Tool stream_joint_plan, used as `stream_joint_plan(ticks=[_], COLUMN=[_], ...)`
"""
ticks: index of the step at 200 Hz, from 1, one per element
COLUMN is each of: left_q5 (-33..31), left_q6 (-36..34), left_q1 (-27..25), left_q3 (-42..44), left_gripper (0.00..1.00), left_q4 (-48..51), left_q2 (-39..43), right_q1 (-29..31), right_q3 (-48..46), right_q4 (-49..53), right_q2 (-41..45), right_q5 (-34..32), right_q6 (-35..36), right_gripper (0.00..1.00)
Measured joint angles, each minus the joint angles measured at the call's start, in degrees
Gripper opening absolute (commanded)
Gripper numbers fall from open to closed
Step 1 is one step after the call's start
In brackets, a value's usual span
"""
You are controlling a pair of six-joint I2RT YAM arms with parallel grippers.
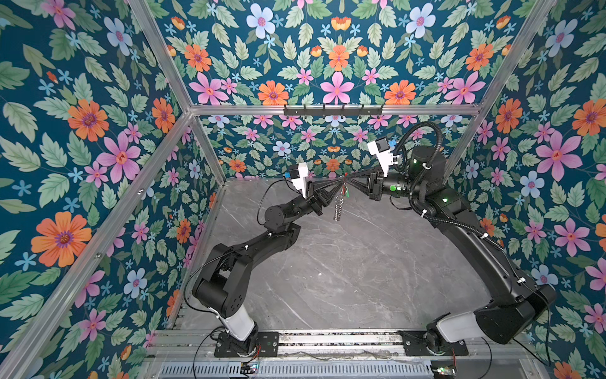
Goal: Put the keys on the keyring
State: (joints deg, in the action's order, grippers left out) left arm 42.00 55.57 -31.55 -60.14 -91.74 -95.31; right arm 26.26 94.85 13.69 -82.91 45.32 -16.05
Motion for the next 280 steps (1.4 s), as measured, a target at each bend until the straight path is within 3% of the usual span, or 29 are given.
stream_joint_plan(ticks=[28,55,91,103,127,140,165,193,218,247,280], left_q5=[0.1,0.0,0.0,0.0,2.3,4.6,10.7,17.4,21.0,22.8,24.1], left_q6=[0.0,1.1,1.2,1.0,-1.1,-3.6,-11.6,-27.5,-36.2,-39.9,-40.4], left_q1=[0.0,0.0,0.0,0.1,2.3,4.2,6.6,6.8,6.9,6.9,6.9], left_q3=[-0.1,-0.5,-0.6,-0.4,2.0,4.0,4.6,-1.2,-5.0,-6.2,-6.3], left_gripper=[0.00,0.00,0.00,0.14,0.30,0.35,0.33,0.27,0.27,0.27,0.27], left_q4=[0.0,-0.6,-1.2,-1.3,0.4,3.8,15.3,38.9,52.3,59.2,59.6], left_q2=[-0.1,-0.3,-0.6,-0.6,0.9,3.4,9.3,13.6,13.8,12.9,12.1], right_q1=[0.0,-0.1,-0.1,-0.1,0.0,0.2,2.3,4.1,4.5,4.9,5.0], right_q3=[0.1,0.8,1.5,1.8,2.9,4.0,6.1,6.5,6.5,6.2,6.0], right_q4=[0.0,0.0,0.6,1.4,5.1,8.3,16.7,22.8,24.2,24.2,24.2], right_q2=[-0.4,-0.7,-1.1,-1.1,-1.2,-1.6,-2.8,-3.3,-3.3,-3.0,-2.6], right_q5=[0.5,0.5,0.7,0.6,0.3,-0.6,-5.1,-8.9,-10.2,-10.1,-10.1], right_q6=[0.0,0.0,0.3,0.7,3.3,6.5,14.5,20.9,23.0,23.5,23.5], right_gripper=[0.11,0.00,0.00,0.00,0.00,0.00,0.00,0.00,0.00,0.00,0.00])
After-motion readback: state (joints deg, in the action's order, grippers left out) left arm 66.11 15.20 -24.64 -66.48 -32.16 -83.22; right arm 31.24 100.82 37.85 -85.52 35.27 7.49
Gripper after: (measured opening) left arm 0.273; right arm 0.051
